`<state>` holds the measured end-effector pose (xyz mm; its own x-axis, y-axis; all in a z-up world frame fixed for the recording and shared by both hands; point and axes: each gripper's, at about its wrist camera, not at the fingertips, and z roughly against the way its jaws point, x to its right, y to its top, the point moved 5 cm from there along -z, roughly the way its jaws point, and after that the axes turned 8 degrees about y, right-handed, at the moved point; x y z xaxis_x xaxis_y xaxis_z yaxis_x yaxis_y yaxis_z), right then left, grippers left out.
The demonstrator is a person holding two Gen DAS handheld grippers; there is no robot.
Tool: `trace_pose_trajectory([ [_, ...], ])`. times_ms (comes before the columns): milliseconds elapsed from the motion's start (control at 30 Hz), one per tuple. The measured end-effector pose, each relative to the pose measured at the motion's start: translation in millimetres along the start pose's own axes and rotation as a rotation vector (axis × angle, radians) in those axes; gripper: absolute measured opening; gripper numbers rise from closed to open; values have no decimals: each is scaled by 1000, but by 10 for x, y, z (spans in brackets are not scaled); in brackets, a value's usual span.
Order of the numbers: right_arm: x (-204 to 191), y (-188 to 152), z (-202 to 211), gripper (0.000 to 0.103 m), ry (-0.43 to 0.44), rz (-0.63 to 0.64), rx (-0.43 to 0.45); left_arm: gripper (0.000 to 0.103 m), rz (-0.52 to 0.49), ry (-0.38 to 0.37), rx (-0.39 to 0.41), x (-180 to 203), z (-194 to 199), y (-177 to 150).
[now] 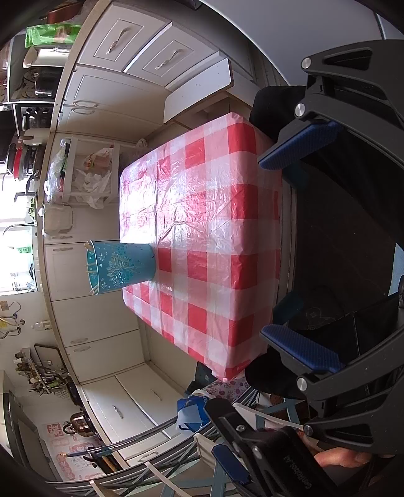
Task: Organize utensils
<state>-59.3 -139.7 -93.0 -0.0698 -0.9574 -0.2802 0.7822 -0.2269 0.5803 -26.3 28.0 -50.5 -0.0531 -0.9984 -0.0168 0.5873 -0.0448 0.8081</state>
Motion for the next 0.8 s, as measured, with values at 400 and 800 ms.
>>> trace_pose_trajectory([
  [400,25,25,31,96,-1,-1,10,95,28,4,-21,-43,3,62],
  [800,6,31,104,96,-1,7,19,95,2,12,-23,18,66,53],
])
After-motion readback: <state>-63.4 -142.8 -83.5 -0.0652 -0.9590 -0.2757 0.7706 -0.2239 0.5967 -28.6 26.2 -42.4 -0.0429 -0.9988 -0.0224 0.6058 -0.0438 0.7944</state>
